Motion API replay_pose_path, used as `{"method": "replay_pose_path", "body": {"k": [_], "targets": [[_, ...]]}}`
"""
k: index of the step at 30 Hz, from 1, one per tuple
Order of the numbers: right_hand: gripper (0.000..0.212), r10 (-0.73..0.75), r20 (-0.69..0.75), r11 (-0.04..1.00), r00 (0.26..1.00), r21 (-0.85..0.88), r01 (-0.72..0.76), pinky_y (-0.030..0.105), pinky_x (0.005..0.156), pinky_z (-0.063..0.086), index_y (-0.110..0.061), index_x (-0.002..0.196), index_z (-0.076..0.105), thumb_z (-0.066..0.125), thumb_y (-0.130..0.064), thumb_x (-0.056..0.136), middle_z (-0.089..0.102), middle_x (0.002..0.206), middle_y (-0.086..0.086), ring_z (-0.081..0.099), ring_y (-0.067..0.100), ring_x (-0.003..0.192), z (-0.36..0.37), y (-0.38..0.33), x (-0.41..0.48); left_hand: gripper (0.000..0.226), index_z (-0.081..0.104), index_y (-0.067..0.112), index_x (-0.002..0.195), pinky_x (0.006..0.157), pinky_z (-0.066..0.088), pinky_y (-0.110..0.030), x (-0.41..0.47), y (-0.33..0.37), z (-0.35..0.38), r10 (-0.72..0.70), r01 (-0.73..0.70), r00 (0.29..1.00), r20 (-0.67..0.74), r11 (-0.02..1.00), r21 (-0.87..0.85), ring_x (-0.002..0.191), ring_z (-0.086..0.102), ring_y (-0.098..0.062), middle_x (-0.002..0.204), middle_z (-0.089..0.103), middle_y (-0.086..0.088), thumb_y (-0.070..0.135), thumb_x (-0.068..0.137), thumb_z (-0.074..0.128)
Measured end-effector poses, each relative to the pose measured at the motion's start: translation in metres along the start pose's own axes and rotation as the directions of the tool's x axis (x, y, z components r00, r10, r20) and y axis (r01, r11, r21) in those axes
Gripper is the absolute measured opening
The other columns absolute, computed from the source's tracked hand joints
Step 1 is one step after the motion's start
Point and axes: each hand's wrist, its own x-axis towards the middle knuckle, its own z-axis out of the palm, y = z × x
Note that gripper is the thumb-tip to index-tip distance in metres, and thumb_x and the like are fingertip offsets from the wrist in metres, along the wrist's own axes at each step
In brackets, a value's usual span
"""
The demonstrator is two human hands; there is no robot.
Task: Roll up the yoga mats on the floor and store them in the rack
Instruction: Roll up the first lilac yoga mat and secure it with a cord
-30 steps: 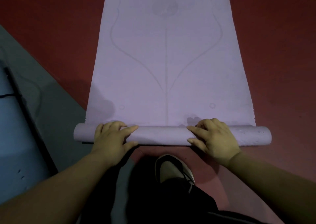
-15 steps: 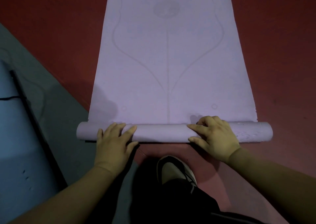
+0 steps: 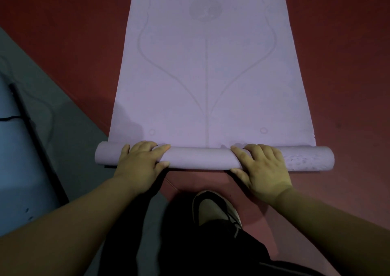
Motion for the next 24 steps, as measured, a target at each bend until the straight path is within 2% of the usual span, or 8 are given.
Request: {"method": "replay_pose_path", "body": {"k": [4, 8, 11, 14, 16, 18, 21, 24], "targets": [[0.064, -0.011, 0.118, 1.0, 0.993, 0.021, 0.009, 0.045, 0.088, 0.043, -0.034, 0.143, 0.055, 0.035, -0.071, 0.095, 0.061, 0.113, -0.001, 0.057, 0.03, 0.098, -0.007, 0.012, 0.016, 0.071, 0.049, 0.038, 0.147, 0.113, 0.027, -0.066, -0.023, 0.001, 0.015, 0.062, -0.059, 0.986, -0.156, 0.998, 0.026, 0.135, 0.046, -0.036, 0.144, 0.053, -0.008, 0.072, 0.087, 0.04], [0.065, -0.023, 0.212, 0.999, 0.977, 0.03, 0.017, 0.046, 0.089, 0.045, -0.035, 0.145, 0.051, 0.031, -0.071, 0.095, 0.061, 0.115, -0.002, 0.057, 0.03, 0.102, -0.017, 0.011, 0.027, 0.079, 0.05, 0.033, 0.146, 0.111, 0.025, -0.066, -0.019, -0.002, 0.028, 0.095, -0.085, 0.975, -0.199, 0.995, 0.057, 0.133, 0.046, -0.037, 0.143, 0.051, -0.009, 0.075, 0.081, 0.042], [0.06, -0.008, 0.153, 1.0, 0.988, -0.005, 0.009, 0.047, 0.09, 0.044, -0.032, 0.147, 0.05, 0.037, -0.065, 0.098, 0.06, 0.118, 0.003, 0.056, 0.032, 0.102, -0.021, 0.006, 0.026, 0.073, 0.056, 0.036, 0.14, 0.107, 0.03, -0.063, 0.003, -0.004, 0.02, 0.06, -0.048, 0.983, -0.174, 0.996, 0.072, 0.118, 0.055, -0.035, 0.127, 0.061, -0.006, 0.077, 0.082, 0.038], [0.057, -0.013, 0.017, 0.999, 1.0, -0.052, 0.014, 0.052, 0.097, 0.041, -0.031, 0.149, 0.048, 0.047, -0.057, 0.099, 0.057, 0.124, 0.012, 0.053, 0.037, 0.104, -0.015, -0.004, 0.014, 0.069, 0.059, 0.037, 0.136, 0.098, 0.038, -0.059, 0.016, -0.012, 0.014, 0.133, -0.114, 0.974, -0.185, 0.987, 0.112, 0.103, 0.061, -0.034, 0.112, 0.064, -0.006, 0.077, 0.086, 0.035], [0.062, -0.017, 0.012, 0.997, 1.0, -0.075, 0.018, 0.054, 0.099, 0.04, -0.032, 0.15, 0.047, 0.049, -0.062, 0.096, 0.056, 0.125, 0.014, 0.052, 0.038, 0.105, -0.009, -0.006, 0.012, 0.067, 0.058, 0.038, 0.135, 0.092, 0.043, -0.056, 0.022, -0.015, 0.008, 0.172, -0.147, 0.971, -0.168, 0.978, 0.151, 0.095, 0.061, -0.033, 0.103, 0.064, -0.005, 0.077, 0.087, 0.032], [0.064, 0.0, 0.031, 0.997, 1.0, -0.071, 0.002, 0.051, 0.093, 0.041, -0.034, 0.148, 0.049, 0.044, -0.068, 0.094, 0.059, 0.118, 0.011, 0.054, 0.036, 0.1, -0.009, -0.002, 0.022, 0.068, 0.057, 0.04, 0.135, 0.087, 0.046, -0.052, 0.028, -0.014, 0.001, 0.169, -0.146, 0.979, -0.117, 0.972, 0.184, 0.091, 0.062, -0.033, 0.098, 0.063, -0.004, 0.078, 0.087, 0.029], [0.065, -0.003, 0.095, 0.997, 0.995, -0.073, 0.01, 0.045, 0.081, 0.043, -0.034, 0.144, 0.053, 0.036, -0.072, 0.094, 0.061, 0.106, 0.005, 0.057, 0.034, 0.09, -0.017, 0.005, 0.037, 0.075, 0.049, 0.046, 0.142, 0.089, 0.045, -0.047, 0.032, -0.011, -0.012, 0.147, -0.133, 0.988, -0.05, 0.968, 0.21, 0.098, 0.061, -0.03, 0.104, 0.064, -0.002, 0.081, 0.084, 0.017], [0.066, -0.027, 0.182, 0.997, 0.983, -0.071, 0.041, 0.042, 0.075, 0.045, -0.036, 0.144, 0.052, 0.033, -0.074, 0.094, 0.062, 0.101, 0.001, 0.059, 0.031, 0.087, -0.025, 0.008, 0.038, 0.085, 0.025, 0.056, 0.152, 0.097, 0.038, -0.042, 0.026, -0.009, -0.017, 0.131, -0.133, 0.991, 0.024, 0.974, 0.185, 0.115, 0.056, -0.025, 0.121, 0.061, 0.001, 0.083, 0.076, 0.0]]}}
